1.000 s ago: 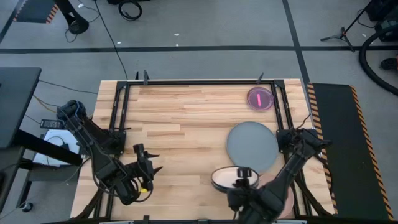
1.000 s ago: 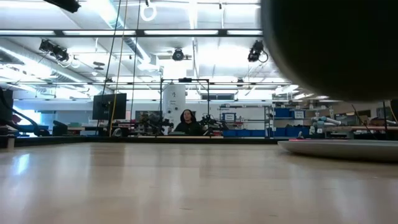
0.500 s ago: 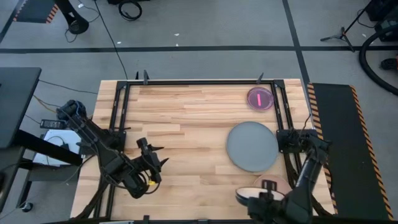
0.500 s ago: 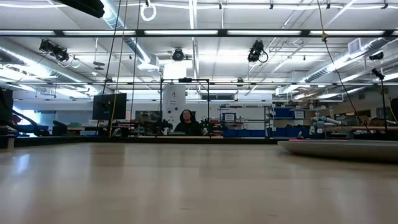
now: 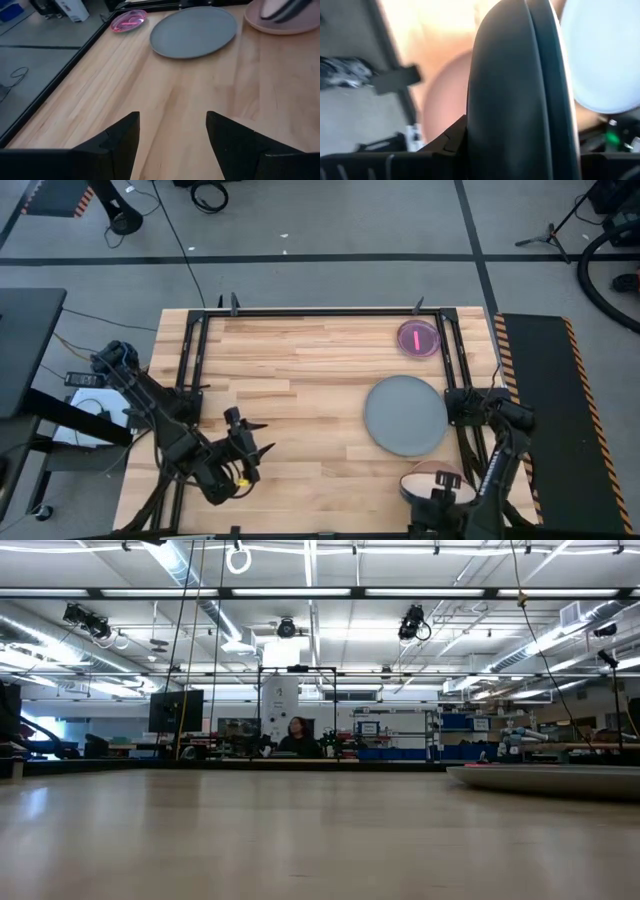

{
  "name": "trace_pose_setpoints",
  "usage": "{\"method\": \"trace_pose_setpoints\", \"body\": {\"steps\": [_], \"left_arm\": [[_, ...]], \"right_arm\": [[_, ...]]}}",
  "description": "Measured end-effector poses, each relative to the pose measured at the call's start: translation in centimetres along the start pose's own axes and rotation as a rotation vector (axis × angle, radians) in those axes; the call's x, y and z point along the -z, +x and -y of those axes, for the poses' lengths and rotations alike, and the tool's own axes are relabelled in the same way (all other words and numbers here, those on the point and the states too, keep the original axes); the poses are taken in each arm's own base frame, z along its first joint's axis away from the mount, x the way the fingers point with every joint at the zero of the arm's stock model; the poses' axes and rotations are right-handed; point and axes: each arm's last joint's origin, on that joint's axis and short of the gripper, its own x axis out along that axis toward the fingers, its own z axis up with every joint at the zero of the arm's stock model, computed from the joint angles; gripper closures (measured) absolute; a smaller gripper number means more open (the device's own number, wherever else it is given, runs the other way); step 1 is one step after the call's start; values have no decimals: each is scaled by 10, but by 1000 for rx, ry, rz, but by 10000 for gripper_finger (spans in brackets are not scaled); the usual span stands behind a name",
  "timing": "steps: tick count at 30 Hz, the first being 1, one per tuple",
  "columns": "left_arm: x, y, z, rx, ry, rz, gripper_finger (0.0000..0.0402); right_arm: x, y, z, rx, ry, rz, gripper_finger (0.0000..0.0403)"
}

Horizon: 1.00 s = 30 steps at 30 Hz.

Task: Stack plastic plates
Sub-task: Stack the left stacked plates on top of the orange plate

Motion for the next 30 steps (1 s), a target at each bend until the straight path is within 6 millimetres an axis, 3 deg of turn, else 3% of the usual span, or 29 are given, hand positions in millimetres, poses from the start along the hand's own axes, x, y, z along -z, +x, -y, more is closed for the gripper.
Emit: {"method": "trace_pose_setpoints", "body": {"steps": [7, 14, 23, 30], "left_arm": [[3, -8, 4, 30, 6, 6, 169], [5, -9, 3, 24, 32, -2, 169], [5, -5, 0, 4, 40, -11, 169], [5, -5, 0, 1, 48, -14, 169]], "right_arm": [[1, 30, 7, 89, -58, -148, 271], [5, 41, 9, 127, -77, -157, 273], [4, 50, 3, 91, -81, -102, 150], [4, 80, -3, 14, -58, -54, 135]]}}
